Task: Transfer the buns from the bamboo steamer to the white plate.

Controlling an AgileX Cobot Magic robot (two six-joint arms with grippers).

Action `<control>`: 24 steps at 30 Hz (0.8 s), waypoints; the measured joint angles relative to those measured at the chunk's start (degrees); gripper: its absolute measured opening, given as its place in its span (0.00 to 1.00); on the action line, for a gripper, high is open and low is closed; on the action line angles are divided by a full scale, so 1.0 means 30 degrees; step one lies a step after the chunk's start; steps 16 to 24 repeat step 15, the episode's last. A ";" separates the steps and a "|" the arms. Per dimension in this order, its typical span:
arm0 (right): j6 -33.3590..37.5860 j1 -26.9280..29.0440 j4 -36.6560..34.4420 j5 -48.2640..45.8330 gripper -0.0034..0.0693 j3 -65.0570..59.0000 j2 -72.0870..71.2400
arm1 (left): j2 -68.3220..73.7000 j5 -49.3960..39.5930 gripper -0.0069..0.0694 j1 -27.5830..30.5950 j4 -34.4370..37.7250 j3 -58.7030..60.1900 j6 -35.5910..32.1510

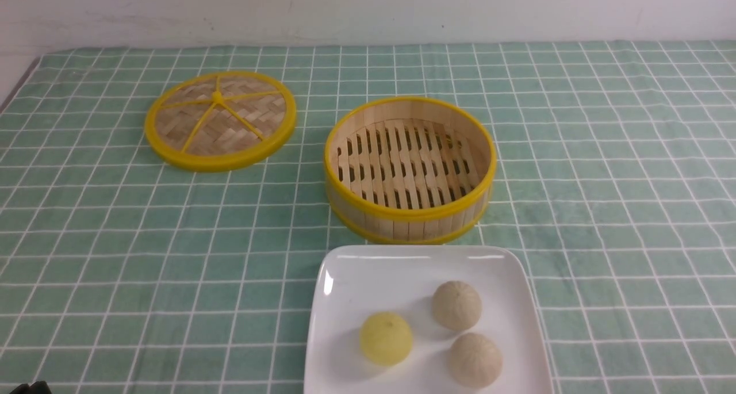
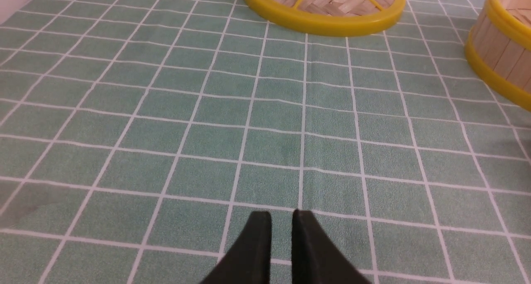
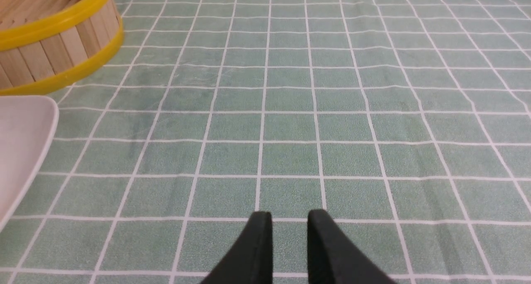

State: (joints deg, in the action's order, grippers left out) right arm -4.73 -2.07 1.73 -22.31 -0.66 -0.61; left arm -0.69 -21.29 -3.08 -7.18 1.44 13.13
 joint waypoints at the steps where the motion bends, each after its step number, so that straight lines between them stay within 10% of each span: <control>1: 0.0000 0.0000 0.0000 0.0000 0.26 0.0000 0.0000 | 0.0000 0.0000 0.24 0.0000 0.0000 0.0000 0.0000; 24: 0.0000 0.0000 0.0000 0.0000 0.29 0.0000 0.0000 | 0.0000 0.0000 0.26 0.0000 -0.0015 0.0000 0.0000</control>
